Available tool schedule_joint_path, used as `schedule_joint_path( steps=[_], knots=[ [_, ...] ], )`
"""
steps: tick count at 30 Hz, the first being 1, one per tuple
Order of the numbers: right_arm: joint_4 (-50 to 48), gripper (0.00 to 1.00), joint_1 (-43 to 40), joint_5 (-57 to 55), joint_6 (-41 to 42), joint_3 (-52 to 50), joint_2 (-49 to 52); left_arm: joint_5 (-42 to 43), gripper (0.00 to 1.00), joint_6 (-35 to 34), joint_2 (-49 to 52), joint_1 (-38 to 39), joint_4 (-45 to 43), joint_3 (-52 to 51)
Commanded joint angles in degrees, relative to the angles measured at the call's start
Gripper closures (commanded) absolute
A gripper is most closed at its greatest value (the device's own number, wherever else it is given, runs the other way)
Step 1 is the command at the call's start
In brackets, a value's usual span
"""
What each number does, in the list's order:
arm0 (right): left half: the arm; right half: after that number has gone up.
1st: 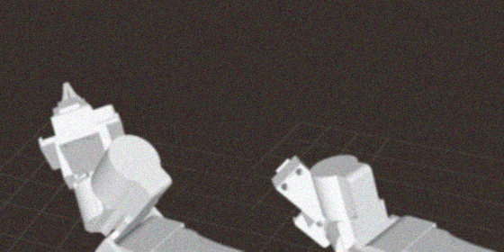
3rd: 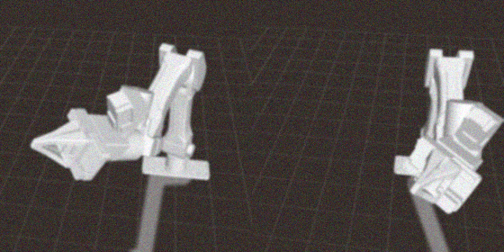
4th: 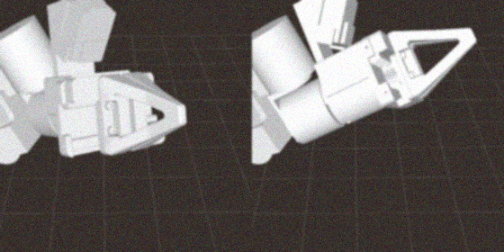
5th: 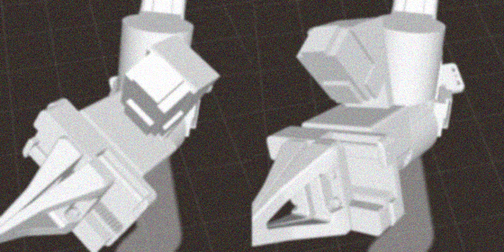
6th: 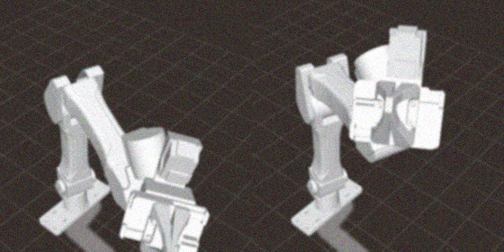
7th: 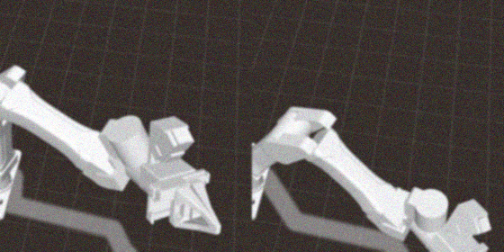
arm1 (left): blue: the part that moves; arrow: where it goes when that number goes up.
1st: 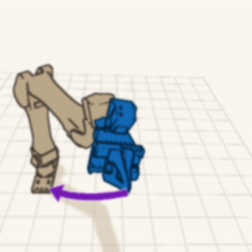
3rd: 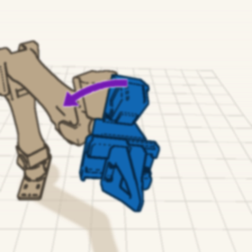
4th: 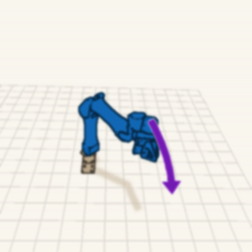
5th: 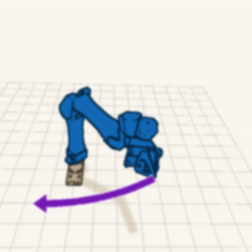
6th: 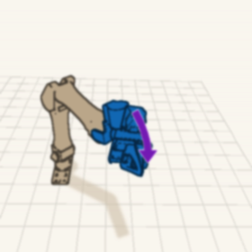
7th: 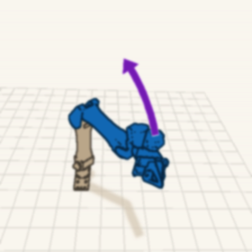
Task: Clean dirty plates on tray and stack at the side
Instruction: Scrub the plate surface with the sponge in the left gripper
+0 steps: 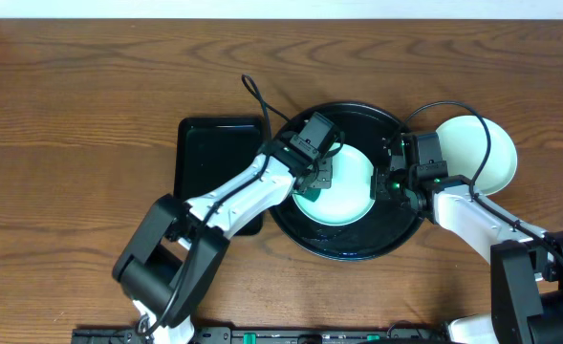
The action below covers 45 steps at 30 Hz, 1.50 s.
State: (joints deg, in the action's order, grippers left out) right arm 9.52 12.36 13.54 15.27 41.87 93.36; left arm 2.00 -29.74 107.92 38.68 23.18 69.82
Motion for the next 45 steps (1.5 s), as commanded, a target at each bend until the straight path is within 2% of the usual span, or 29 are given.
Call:
schedule_joint_path(
  steps=[1, 14, 20, 31, 38, 45],
  knots=[
    [-0.13, 0.99, 0.5, 1.07, -1.01, -0.2, 0.52, -3.3, 0.93, 0.96, 2.23, -0.35, -0.2, -0.31],
    [-0.33, 0.99, 0.5, 1.07, -1.01, -0.2, 0.52, -3.17, 0.92, 0.94, 8.2, -0.33, -0.11, -0.35],
    [-0.35, 0.99, 0.5, 1.07, -0.98, -0.2, 0.52, 6.73, 0.92, 0.94, 8.2, -0.33, -0.22, -0.35],
    [-0.39, 0.99, 0.5, 1.07, -0.98, -0.2, 0.52, 19.12, 0.92, 0.87, 8.2, -0.35, -0.31, -0.35],
    [-0.55, 0.99, 0.5, 1.09, -0.98, -0.2, 0.52, 22.56, 0.92, -4.31, 8.2, -0.35, -1.16, -0.33],
    [-0.57, 0.99, 0.5, 1.09, -0.98, -0.2, 0.52, 27.45, 0.92, -4.68, 8.04, -0.35, -3.08, 0.31]
  ],
)
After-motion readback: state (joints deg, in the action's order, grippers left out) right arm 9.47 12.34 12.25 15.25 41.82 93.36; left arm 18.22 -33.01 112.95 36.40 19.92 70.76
